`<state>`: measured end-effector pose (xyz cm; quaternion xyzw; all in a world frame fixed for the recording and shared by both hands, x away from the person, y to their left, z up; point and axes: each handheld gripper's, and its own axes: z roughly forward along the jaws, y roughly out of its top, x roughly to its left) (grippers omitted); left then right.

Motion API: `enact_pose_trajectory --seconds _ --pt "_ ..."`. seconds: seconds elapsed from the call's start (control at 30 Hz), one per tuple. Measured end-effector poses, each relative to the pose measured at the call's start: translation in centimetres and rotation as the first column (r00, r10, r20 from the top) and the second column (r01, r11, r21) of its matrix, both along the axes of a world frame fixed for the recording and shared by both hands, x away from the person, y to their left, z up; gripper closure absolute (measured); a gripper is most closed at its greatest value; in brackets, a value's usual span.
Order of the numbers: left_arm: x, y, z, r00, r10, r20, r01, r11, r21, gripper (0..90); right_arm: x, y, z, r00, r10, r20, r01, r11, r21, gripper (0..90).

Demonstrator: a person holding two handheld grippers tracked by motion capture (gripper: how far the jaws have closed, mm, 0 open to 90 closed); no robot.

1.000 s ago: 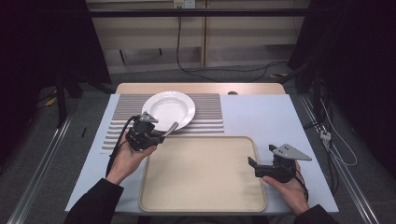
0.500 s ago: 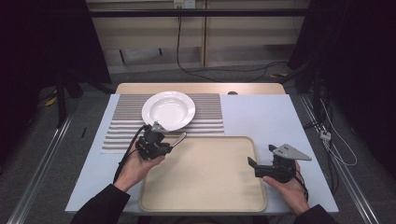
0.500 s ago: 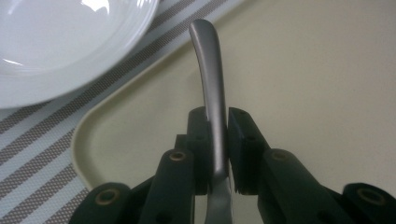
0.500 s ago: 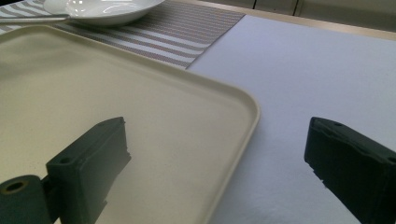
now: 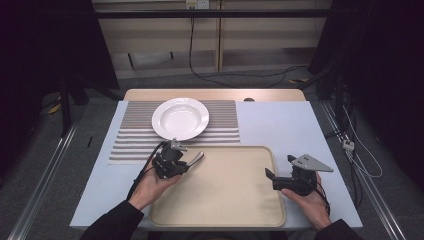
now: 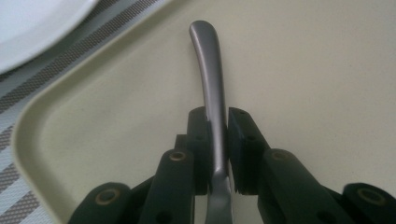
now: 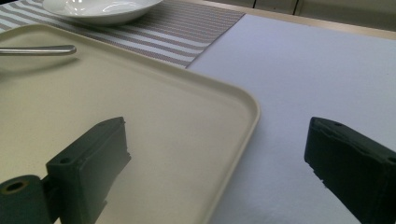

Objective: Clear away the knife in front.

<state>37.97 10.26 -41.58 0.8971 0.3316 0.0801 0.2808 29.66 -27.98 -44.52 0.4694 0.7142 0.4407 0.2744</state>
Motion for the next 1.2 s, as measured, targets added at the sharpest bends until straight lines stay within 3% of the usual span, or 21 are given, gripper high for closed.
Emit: enact_pose_trajectory --seconds 0.3,0.7,0.8,0.97,1.1,1.2 --pt "0.2 -0.3 -1.5 0.9996 0.005 -0.029 -0.004 0.9997 0.023 80.1 0.0 0.0 0.0 1.0 0.003 -0.004 -0.003 1.0 0.001 6.2" --pt "-0.1 -0.7 -1.6 0.9982 0.016 -0.057 -0.016 0.9998 0.014 79.8 0.0 0.0 -0.1 1.0 0.004 -0.004 -0.004 1.0 -0.001 6.2" --pt "-0.1 -0.5 -1.6 0.9961 0.021 -0.086 -0.021 0.9998 -0.001 79.7 0.0 0.0 0.0 1.0 0.004 -0.004 -0.004 1.0 -0.001 6.2" --pt "-0.7 -0.4 -1.6 0.9965 0.023 -0.08 -0.024 0.9997 -0.007 79.7 0.0 0.1 0.0 1.0 0.003 -0.006 -0.003 1.0 0.0 6.2" --pt "-1.0 -0.6 -1.6 0.9984 -0.015 -0.055 0.016 0.9997 0.021 78.4 0.0 0.1 0.0 1.0 0.003 -0.006 -0.003 1.0 0.0 6.2" --pt "-1.2 -0.6 -1.5 0.9976 -0.049 -0.049 0.05 0.9984 0.027 71.9 0.0 0.1 0.0 1.0 0.005 -0.008 -0.005 1.0 0.0 6.2"
